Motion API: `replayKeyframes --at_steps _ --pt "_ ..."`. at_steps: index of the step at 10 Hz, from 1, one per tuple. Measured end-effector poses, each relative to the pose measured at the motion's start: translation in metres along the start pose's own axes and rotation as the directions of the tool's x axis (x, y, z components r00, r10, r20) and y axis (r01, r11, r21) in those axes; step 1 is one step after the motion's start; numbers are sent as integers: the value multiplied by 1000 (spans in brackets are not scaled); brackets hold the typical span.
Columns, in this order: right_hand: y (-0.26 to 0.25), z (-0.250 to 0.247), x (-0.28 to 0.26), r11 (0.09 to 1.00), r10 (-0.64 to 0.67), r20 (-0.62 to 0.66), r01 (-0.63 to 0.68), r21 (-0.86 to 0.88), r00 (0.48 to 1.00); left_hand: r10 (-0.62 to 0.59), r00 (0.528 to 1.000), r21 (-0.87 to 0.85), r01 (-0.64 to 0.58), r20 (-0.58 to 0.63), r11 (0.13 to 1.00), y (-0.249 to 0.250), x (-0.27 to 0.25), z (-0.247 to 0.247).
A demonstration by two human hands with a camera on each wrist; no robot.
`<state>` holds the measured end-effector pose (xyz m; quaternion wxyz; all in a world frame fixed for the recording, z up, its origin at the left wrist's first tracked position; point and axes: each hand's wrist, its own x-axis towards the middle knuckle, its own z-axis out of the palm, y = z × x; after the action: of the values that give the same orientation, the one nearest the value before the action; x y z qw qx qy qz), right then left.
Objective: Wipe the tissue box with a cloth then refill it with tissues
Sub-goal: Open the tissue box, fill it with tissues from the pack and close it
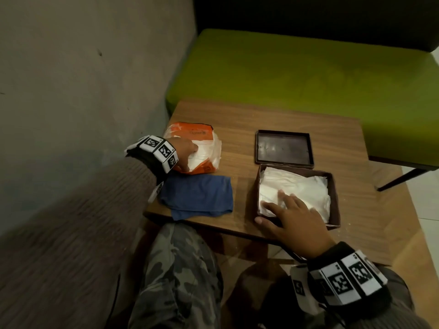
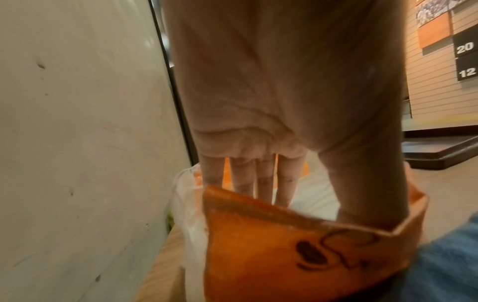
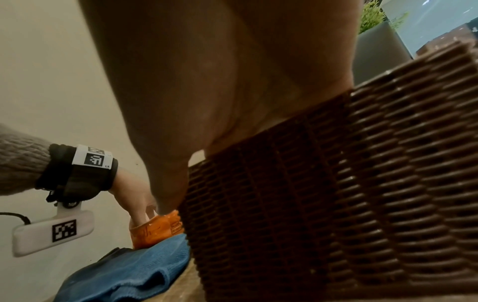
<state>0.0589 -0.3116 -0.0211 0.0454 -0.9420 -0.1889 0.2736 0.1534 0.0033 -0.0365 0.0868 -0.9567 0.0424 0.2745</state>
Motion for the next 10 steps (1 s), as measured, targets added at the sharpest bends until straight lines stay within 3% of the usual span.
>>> replayKeyframes --at_steps 2,5,8,9,10 --pt "0 0 0 1000 -3 10 3 -5 1000 60 995 64 -54 -82 996 4 5 1" --pt "1 -1 0 1000 -6 10 6 -20 1000 61 990 -113 -76 -126 991 -10 7 1" --pt "0 -1 1 999 -9 18 9 -34 1000 72 989 -89 -84 -127 992 -6 4 0" --pt "0 -1 2 999 -9 15 9 -32 1000 78 983 -130 -100 -165 986 -11 5 -2" --pt "0 -1 2 999 -6 20 6 -35 1000 88 939 -156 -146 -332 977 -15 3 -4"
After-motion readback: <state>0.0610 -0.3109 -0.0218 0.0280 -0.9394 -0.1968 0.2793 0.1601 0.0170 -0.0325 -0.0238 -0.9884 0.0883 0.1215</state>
